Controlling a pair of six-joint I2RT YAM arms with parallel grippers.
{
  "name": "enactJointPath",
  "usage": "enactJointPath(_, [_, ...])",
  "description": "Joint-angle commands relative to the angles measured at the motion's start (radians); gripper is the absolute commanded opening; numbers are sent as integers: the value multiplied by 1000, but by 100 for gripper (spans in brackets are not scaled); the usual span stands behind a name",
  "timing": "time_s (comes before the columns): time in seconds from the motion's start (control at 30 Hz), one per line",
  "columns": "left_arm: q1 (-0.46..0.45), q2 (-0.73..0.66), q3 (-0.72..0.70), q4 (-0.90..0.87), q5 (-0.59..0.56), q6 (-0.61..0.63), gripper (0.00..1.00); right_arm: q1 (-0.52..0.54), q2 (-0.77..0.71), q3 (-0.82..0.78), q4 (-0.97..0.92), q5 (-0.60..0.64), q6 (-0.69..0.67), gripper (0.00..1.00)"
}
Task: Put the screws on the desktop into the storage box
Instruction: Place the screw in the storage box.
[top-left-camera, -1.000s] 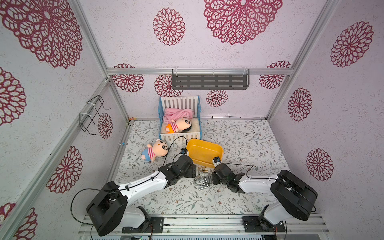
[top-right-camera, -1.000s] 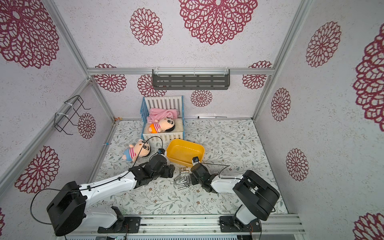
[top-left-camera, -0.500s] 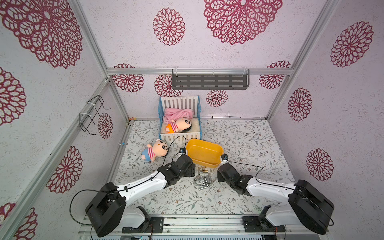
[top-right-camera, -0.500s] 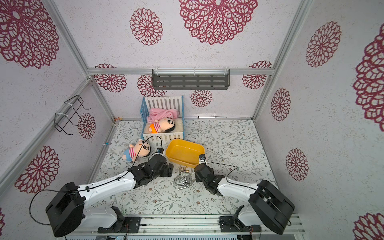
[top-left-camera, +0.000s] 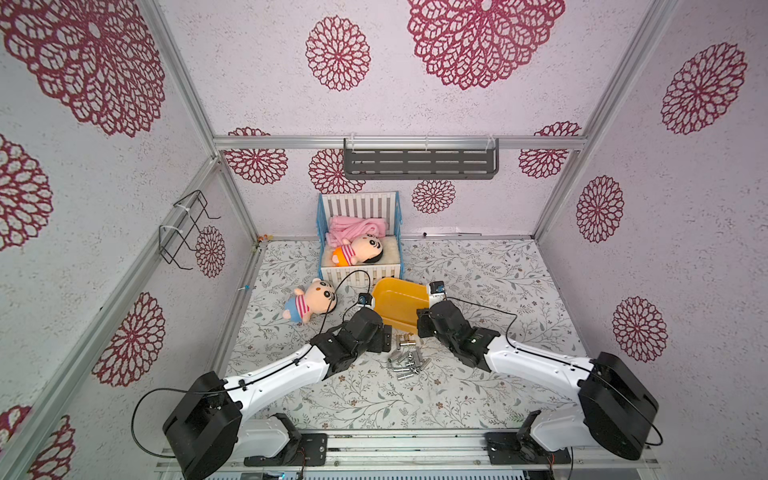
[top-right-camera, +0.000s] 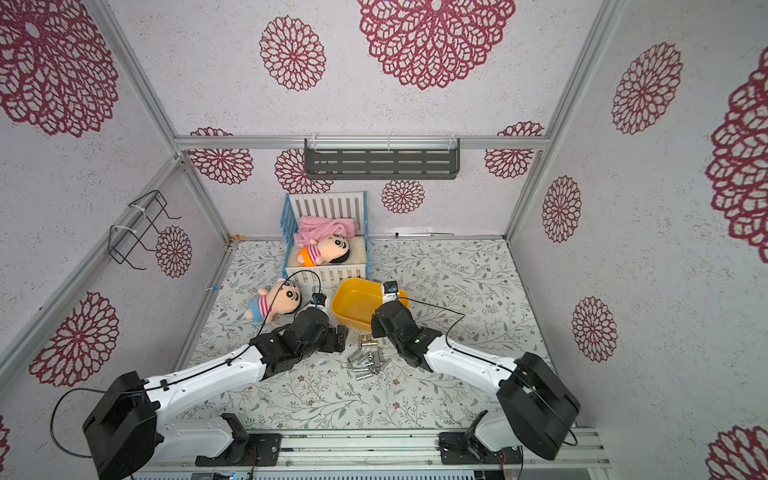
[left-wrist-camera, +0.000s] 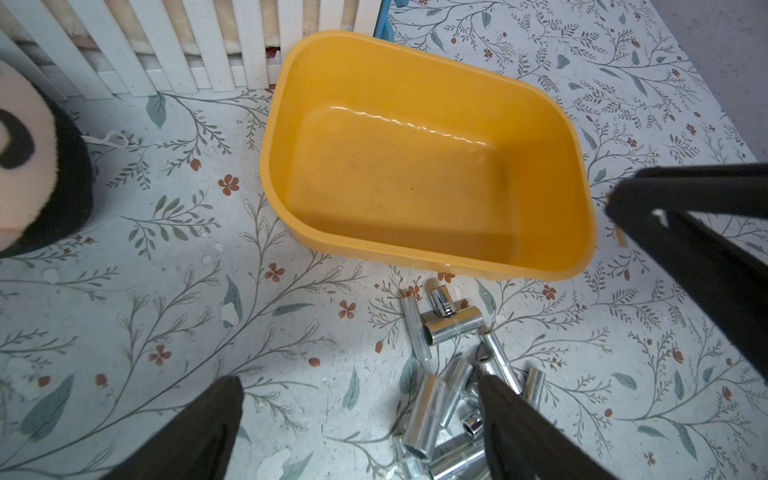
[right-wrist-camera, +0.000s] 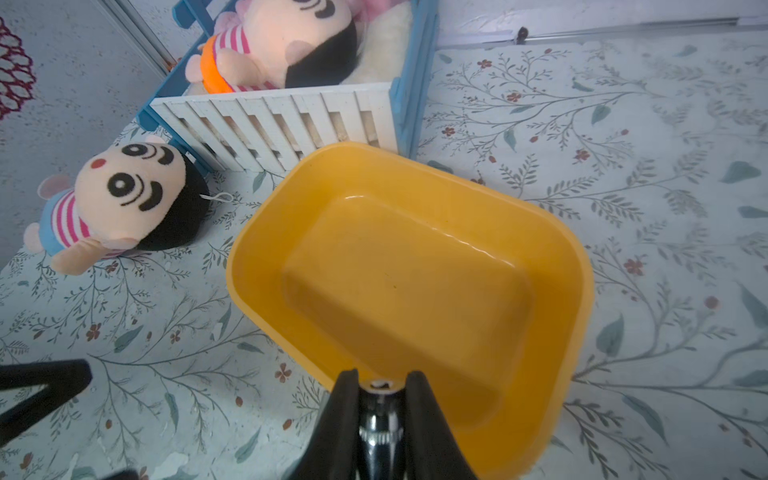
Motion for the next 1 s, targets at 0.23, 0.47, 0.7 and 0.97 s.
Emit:
enactJointPath(0.23, [-14,12,-6,18,16,19,94,-134,128,45,25,-74,-64,0])
enactJointPath(0.47, [-14,28,1,17,26,23,95,-142,118,30,44,-93,-70,21])
enactJointPath(0.7, [-14,35,2,18,30,25,95,-142,66,21,38,-119,-79,46])
enactJointPath(0.97, [-14,45,11,17,74,20,95,-99,-121,-8,-36,-152,-101,55])
